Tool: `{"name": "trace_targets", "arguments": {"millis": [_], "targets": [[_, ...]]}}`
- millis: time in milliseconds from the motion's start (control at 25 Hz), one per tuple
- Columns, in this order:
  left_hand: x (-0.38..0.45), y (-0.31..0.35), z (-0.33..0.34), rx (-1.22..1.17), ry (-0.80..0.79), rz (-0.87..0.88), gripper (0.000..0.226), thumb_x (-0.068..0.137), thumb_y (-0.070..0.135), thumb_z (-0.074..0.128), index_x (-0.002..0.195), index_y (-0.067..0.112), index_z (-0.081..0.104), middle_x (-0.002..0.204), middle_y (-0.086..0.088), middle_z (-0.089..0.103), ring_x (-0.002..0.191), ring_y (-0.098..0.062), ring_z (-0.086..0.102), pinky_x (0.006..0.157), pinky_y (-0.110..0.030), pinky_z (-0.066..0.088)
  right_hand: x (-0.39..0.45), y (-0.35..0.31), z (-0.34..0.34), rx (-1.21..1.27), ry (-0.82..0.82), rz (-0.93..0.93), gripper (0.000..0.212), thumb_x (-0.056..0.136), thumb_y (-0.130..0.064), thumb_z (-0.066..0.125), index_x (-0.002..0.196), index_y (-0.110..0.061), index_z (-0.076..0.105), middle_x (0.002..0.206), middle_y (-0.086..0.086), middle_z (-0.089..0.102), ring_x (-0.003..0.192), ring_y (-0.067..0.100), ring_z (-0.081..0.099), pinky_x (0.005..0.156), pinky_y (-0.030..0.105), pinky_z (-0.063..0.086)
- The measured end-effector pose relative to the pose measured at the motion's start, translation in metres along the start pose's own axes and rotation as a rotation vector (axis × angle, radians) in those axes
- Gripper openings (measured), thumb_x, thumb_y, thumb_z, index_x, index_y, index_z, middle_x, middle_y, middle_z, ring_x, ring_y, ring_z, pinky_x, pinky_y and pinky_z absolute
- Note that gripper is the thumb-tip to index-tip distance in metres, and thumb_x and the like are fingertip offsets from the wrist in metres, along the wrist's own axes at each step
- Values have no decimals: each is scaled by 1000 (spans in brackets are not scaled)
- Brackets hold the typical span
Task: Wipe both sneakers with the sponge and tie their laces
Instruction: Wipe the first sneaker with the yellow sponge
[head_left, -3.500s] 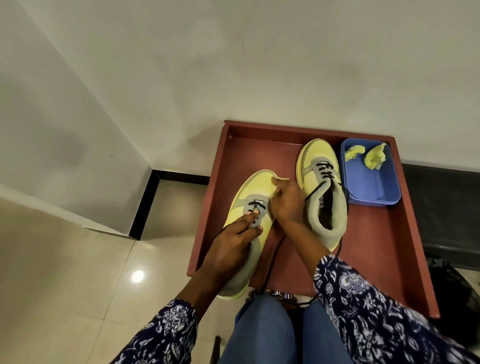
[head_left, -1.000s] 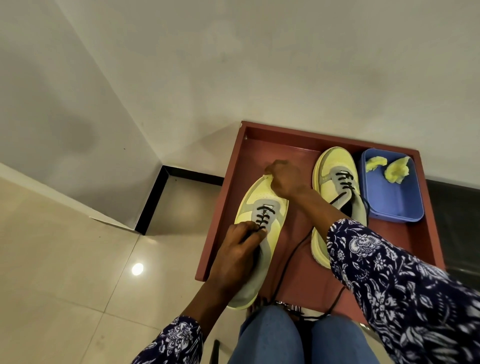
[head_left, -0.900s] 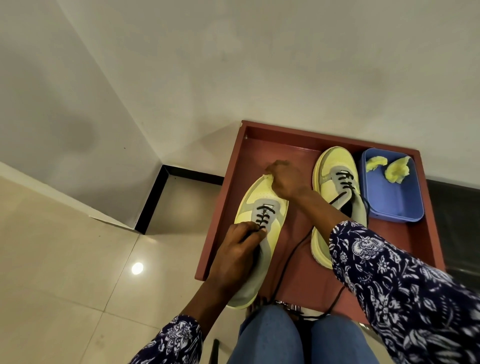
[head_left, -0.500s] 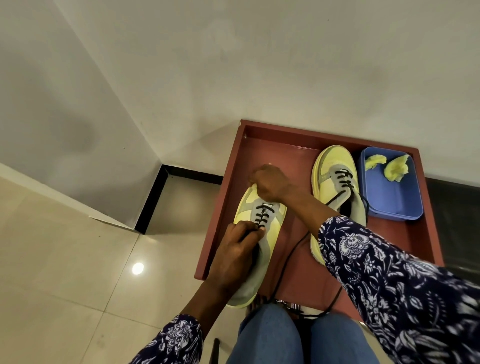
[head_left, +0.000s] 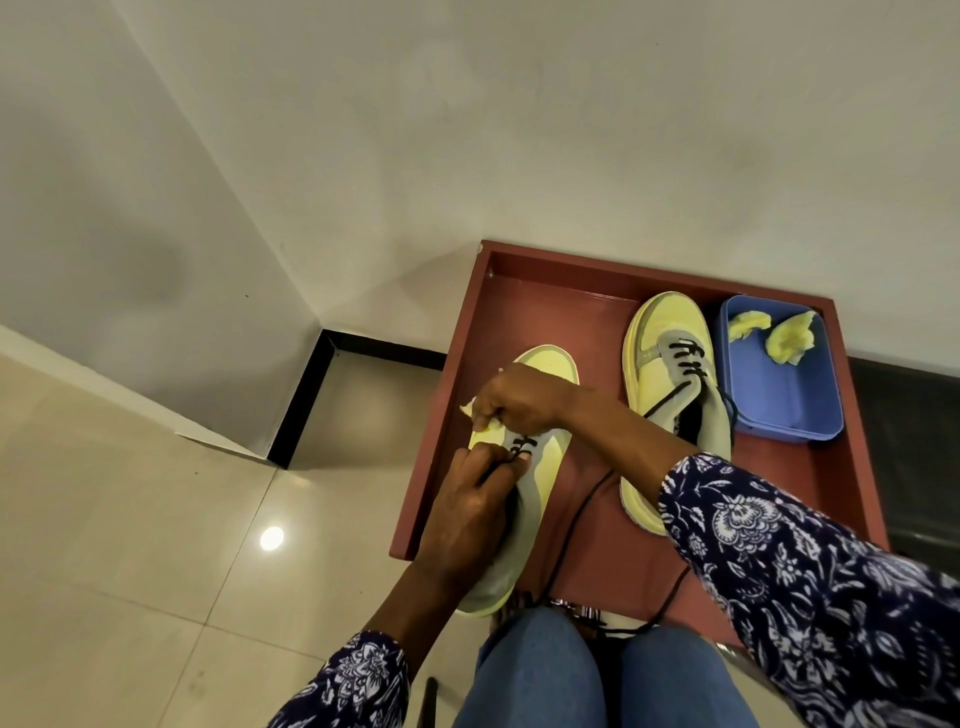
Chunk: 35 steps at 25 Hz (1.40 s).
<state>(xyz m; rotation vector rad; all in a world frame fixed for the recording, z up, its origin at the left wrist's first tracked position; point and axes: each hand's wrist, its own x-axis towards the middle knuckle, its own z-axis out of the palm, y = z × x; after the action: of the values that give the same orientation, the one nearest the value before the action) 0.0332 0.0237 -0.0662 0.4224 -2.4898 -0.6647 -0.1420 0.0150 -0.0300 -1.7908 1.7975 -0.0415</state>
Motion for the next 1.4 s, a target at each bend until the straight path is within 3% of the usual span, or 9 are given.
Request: {"name": "trace_targets", "arguments": {"millis": [120, 240, 360, 520, 640, 800, 1000, 1200, 1400], "targets": [[0, 1, -1, -31, -14, -45, 27, 85, 18, 45, 107, 9, 59, 103, -2, 53, 90, -14, 47, 67, -23, 50, 0, 14, -8, -75, 2, 43, 35, 83, 3, 50, 109, -10, 68, 116, 7, 68, 107, 25, 61, 90, 32, 47], [-1, 2, -2, -60, -20, -35, 25, 86, 20, 49, 111, 13, 52, 106, 4, 47, 94, -12, 46, 73, -19, 45, 2, 29, -16, -152, 91, 175, 34, 86, 0, 50, 114, -11, 66, 118, 8, 66, 111, 27, 59, 93, 36, 47], [0, 1, -1, -71, -7, -43, 25, 86, 19, 51, 110, 13, 51, 105, 5, 46, 93, -12, 46, 75, -18, 44, 5, 28, -13, -160, 169, 285, 29, 85, -1, 49, 106, -5, 67, 110, 14, 67, 106, 31, 60, 89, 40, 50], [1, 1, -1, -38, -4, 19, 25, 85, 17, 52, 109, 10, 54, 104, 4, 46, 90, -13, 47, 71, -20, 43, 10, 1, -3, -132, 41, 142, 31, 81, 5, 48, 102, -2, 70, 106, 14, 70, 100, 30, 62, 80, 31, 50], [2, 3, -2, -79, -11, -81, 16, 89, 18, 50, 104, 19, 55, 99, 11, 46, 89, -10, 46, 72, -21, 43, 14, -16, 3, -130, -36, 75, 27, 84, 1, 48, 98, 0, 70, 102, 16, 70, 95, 30, 63, 81, 34, 52], [0, 3, -2, -43, -15, -9, 23, 86, 16, 52, 108, 12, 55, 103, 4, 49, 89, -12, 47, 67, -22, 48, 12, -11, -3, -174, -35, 39, 30, 87, 2, 49, 110, -3, 67, 116, 12, 66, 110, 26, 59, 89, 30, 48], [0, 2, 0, -47, -15, -44, 25, 86, 18, 52, 109, 8, 56, 104, 3, 48, 90, -13, 49, 66, -22, 50, 4, 18, -13, -192, 91, 171, 33, 89, -1, 45, 115, -6, 63, 122, 13, 62, 116, 30, 54, 102, 38, 38], [-1, 2, 0, -64, -10, -55, 28, 86, 21, 49, 108, 7, 57, 105, 4, 46, 93, -13, 49, 68, -23, 52, -14, 42, -19, -95, 260, 408, 38, 88, -1, 45, 124, -7, 57, 128, 13, 54, 120, 29, 48, 99, 33, 38], [0, -1, 2, -7, 19, 9, 28, 83, 14, 50, 110, 7, 57, 105, 1, 48, 89, -17, 50, 63, -29, 53, -22, 36, 7, -38, 423, 563, 44, 83, 0, 48, 126, -4, 52, 120, 18, 51, 112, 36, 48, 92, 37, 43]]}}
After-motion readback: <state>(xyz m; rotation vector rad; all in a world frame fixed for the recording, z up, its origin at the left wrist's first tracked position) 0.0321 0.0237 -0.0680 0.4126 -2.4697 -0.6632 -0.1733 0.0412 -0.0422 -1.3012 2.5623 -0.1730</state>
